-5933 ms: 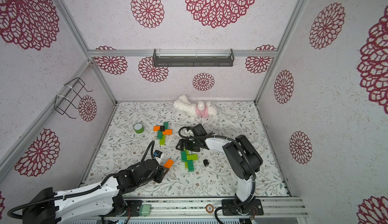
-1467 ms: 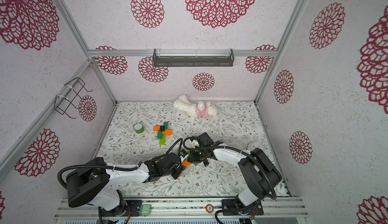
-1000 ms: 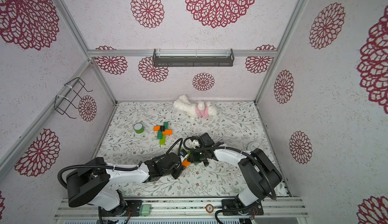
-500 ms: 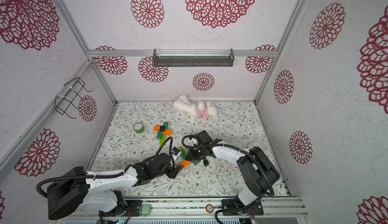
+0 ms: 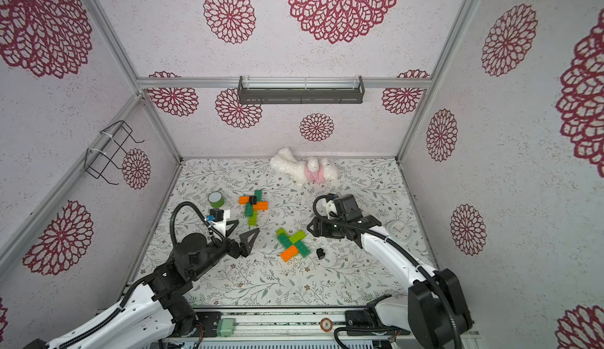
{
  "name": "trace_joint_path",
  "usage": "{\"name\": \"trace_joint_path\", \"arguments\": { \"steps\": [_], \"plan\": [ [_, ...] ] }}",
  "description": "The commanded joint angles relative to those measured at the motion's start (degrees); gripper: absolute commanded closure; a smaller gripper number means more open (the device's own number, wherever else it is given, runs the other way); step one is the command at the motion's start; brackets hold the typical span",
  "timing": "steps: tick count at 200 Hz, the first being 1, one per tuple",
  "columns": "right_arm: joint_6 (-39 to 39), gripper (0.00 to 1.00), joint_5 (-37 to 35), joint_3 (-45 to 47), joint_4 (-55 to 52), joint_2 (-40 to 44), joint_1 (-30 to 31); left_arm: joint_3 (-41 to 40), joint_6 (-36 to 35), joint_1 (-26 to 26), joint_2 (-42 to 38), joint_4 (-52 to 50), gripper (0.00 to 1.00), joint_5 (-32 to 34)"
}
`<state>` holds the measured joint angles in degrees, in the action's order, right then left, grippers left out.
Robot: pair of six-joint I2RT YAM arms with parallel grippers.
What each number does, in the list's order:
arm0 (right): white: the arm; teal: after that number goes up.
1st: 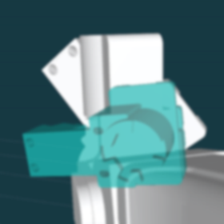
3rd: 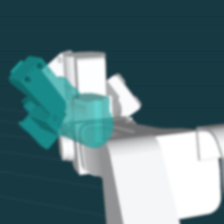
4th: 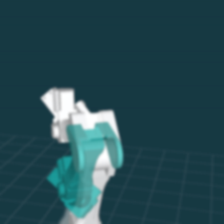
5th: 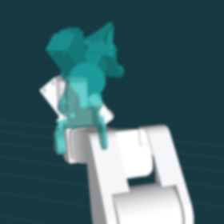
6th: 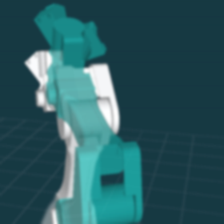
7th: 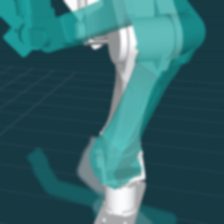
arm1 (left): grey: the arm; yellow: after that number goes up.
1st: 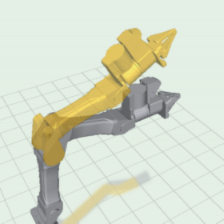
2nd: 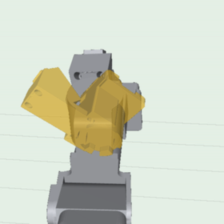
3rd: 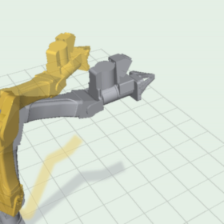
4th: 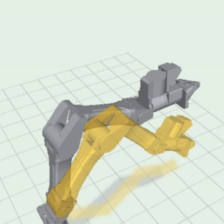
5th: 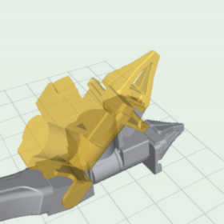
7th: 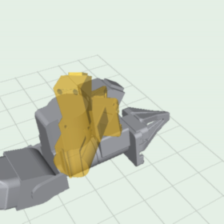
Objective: Assemble a small pinwheel with lego
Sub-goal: Adjust the lego brick at the center of the board.
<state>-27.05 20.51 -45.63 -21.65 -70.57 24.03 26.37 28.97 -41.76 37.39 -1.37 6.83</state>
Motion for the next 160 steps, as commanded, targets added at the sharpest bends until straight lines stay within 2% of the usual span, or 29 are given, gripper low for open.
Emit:
{"name": "trace_joint_path", "arguments": {
  "steps": [1,21,49,96,127,160],
  "plan": [
    [-1.4,0.28,-4.9,4.0,-5.1,0.8,-0.7,0.9,7.0,2.5,1.1,-2.5,0.03,-3.0],
    [-2.6,0.25,-4.9,7.4,-2.7,1.1,-0.7,6.4,8.6,4.5,6.1,-7.1,0.03,-8.7],
    [-3.7,0.23,-2.0,9.6,1.6,-1.3,-0.7,10.6,8.1,4.8,10.4,-8.7,0.03,-12.4],
    [-3.6,0.26,0.5,11.0,5.1,-3.8,0.8,9.5,8.0,5.4,12.2,-7.2,0.03,-11.2],
    [-3.3,0.34,-1.3,10.9,5.5,-5.2,2.3,8.1,8.7,5.5,12.4,-5.9,0.03,-10.8],
    [-3.0,0.38,-3.3,10.6,5.4,-6.7,3.9,7.6,8.7,5.7,12.4,-6.3,0.03,-10.3]
  ]
}}
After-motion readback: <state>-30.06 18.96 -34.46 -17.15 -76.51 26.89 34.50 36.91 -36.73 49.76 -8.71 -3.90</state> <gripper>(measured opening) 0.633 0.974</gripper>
